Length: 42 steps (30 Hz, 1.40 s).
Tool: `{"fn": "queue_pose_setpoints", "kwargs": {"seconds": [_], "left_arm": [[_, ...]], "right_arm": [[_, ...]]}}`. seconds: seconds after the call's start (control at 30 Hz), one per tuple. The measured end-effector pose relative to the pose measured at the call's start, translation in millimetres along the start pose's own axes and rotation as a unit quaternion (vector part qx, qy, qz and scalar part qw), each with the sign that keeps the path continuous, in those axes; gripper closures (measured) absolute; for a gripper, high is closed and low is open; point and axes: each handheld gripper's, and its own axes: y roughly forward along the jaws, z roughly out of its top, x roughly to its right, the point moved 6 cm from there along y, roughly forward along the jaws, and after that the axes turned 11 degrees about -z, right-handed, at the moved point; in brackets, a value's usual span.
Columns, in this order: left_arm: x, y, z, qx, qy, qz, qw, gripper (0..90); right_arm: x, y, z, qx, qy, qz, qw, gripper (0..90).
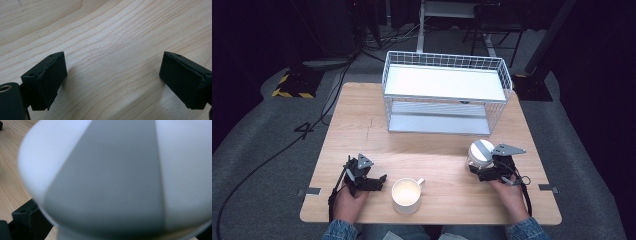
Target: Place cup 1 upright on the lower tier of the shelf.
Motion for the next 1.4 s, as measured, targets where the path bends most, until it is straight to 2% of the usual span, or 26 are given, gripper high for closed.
{"fn": "queue_pose_setpoints", "kwargs": {"seconds": [0.2,0.23,0.3,0.33,0.6,1.1,1.4], "left_arm": [[0.1,0.0,-0.1,0.000,-0.001,0.000,1.0000,8.1],[0.2,0.0,-0.1,0.000,-0.001,0.000,1.0000,8.1],[0.2,0.0,-0.1,0.000,-0.001,0.000,1.0000,8.1],[0.3,0.0,-0.1,0.000,-0.002,-0.001,1.0000,8.1],[0.1,0.0,0.0,0.000,-0.001,0.000,1.0000,8.1],[0.2,0.0,-0.1,0.000,-0.001,0.000,1.0000,8.1],[0.1,0.0,0.0,0.000,-0.001,0.000,1.0000,8.1]], "right_arm": [[0.6,1.7,-3.2,0.017,0.003,-0.002,0.9998,3.4],[-0.1,1.9,-4.3,0.025,-0.001,-0.004,0.9997,8.0],[-0.3,2.0,-4.6,0.026,-0.003,-0.005,0.9996,10.1],[-0.8,1.6,-5.1,0.030,-0.008,-0.008,0.9995,15.4],[-1.0,-0.4,-3.7,0.042,-0.017,-0.015,0.9989,18.8],[-2.6,-0.8,-3.3,0.043,-0.021,-0.012,0.9988,19.2],[-5.3,-3.6,2.8,0.057,-0.020,-0.010,0.9981,19.3]]}}
